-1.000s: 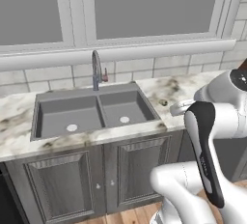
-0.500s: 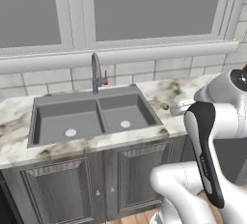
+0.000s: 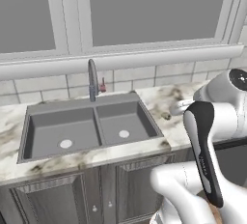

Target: Gather the eggs and milk located in the vicinity of the sink area and place them right next to the bowl.

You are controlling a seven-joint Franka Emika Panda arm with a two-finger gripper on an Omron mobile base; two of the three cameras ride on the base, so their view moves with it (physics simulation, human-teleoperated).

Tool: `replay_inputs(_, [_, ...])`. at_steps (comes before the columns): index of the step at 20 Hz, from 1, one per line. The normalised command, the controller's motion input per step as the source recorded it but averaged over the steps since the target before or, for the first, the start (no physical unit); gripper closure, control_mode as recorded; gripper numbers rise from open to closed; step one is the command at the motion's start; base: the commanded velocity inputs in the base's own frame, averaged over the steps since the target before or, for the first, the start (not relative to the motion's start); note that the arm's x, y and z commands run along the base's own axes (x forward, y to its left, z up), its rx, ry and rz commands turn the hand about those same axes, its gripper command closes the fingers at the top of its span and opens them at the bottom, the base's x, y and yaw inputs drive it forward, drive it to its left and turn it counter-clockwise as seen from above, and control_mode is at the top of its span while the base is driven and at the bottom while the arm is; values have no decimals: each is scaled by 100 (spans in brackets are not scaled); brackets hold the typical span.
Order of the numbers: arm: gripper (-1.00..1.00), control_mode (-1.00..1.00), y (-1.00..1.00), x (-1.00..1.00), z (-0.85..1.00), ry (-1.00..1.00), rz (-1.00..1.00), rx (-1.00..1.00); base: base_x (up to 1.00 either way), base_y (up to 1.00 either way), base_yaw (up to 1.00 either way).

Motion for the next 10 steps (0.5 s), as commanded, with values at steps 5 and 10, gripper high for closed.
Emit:
replay_inputs(5, [-100,100,0,0,0,0,0,0,29,-31,0])
replay_inputs(10, [-100,100,0,0,0,0,0,0,39,-19,0])
